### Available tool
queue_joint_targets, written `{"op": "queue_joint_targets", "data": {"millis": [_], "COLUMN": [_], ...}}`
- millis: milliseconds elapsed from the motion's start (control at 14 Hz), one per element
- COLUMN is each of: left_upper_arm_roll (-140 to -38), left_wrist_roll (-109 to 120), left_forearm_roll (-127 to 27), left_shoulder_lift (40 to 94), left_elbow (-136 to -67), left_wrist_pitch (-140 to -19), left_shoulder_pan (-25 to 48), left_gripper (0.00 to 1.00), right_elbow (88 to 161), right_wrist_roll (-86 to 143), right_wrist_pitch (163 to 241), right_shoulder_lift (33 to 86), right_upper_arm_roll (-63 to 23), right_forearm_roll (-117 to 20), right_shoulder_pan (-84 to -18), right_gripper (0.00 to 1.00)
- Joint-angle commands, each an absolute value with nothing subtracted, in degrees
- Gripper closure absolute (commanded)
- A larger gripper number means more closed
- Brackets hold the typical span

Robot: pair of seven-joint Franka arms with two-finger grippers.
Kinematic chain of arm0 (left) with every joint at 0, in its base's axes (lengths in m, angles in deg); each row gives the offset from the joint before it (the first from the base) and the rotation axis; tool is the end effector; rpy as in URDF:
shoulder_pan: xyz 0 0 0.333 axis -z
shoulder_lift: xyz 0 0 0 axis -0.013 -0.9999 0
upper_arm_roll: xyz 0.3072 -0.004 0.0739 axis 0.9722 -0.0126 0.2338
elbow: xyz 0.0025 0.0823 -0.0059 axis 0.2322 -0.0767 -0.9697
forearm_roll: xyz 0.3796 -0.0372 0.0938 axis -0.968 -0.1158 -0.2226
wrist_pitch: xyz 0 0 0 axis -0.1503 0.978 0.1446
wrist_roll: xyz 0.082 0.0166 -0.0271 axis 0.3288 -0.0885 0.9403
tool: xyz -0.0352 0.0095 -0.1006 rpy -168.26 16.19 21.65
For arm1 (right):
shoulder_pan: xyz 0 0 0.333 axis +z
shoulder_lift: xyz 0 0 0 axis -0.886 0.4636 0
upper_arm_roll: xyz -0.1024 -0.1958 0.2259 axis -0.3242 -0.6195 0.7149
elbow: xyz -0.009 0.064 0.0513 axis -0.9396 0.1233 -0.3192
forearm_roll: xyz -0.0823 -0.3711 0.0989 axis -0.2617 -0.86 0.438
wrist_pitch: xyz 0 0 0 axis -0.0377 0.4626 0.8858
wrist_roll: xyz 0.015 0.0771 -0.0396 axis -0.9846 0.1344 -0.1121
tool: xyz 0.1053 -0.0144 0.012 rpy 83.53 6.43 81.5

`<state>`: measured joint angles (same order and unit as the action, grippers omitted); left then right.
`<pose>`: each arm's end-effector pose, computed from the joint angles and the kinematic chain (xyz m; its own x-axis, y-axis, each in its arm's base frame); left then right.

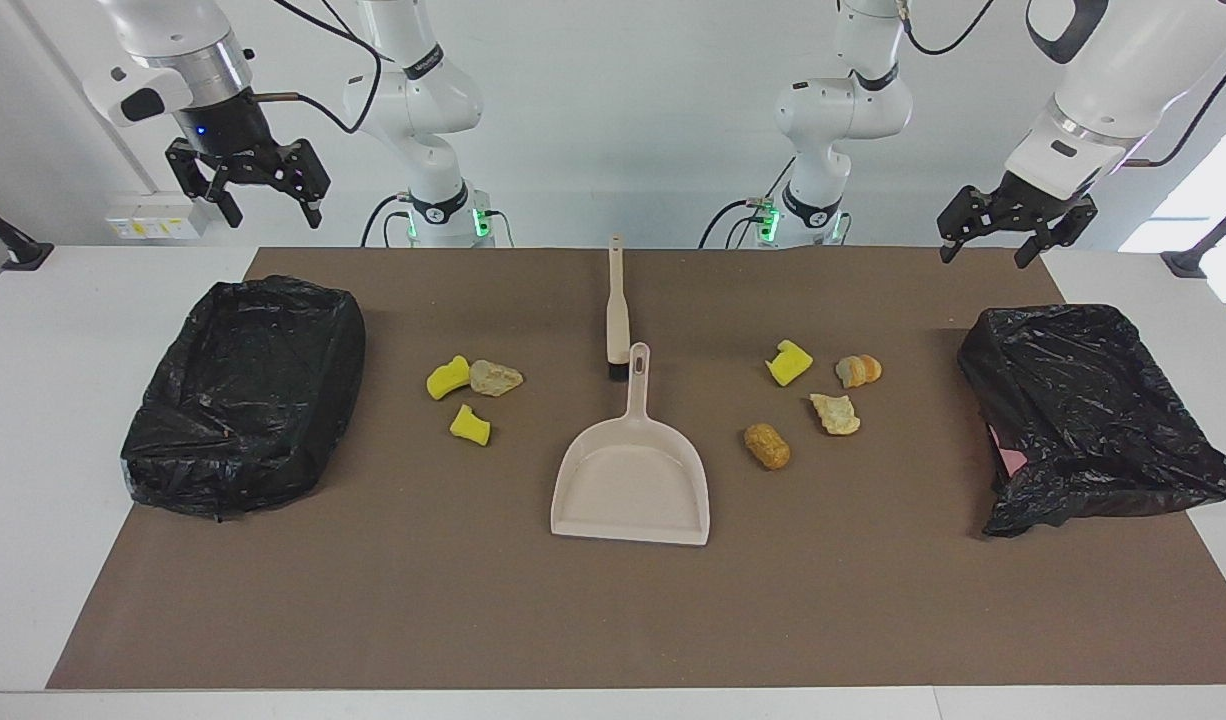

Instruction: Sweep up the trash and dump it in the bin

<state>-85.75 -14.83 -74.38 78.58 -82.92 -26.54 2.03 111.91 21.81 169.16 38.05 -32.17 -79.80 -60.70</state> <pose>0.5340 -0.0279 0.6350 0.9897 -0.1350 -0.0474 -0.1340 -0.9907 0.0241 0.5085 -0.0342 0.6706 0.9994 -0.0356 0.0055 -0.0356 -0.9994 0.0038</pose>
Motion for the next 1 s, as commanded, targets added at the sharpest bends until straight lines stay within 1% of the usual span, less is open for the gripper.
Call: {"op": "queue_joint_targets", "data": {"millis": [0,358,932], "left_upper_arm_roll": [-85.43,-85.34,-85.51], "left_wrist_roll": [-14.82,-14.39,-14.83], "left_forearm_roll": [-74.11,-74.03,-74.03], "left_shoulder_lift": [78.76,78.94,80.7], "left_elbow": [-82.33,-82.43,-85.15], "left_wrist_pitch": [-24.91,-24.56,-25.0], "left_shoulder_pan": [2.51,2.24,2.86], "left_gripper": [0.0,0.0,0.0], "right_elbow": [109.32,112.14,112.41], "right_wrist_roll": [21.37,21.18,21.45], "right_wrist_pitch": [169.19,169.39,169.48], "right_shoulder_lift": [40.06,38.04,37.86], "right_upper_arm_roll": [-32.09,-32.35,-32.26], "right_forearm_roll": [-78.94,-78.85,-78.94], "right_shoulder_pan": [-61.33,-61.5,-61.5], "right_gripper": [0.0,0.0,0.0]}}
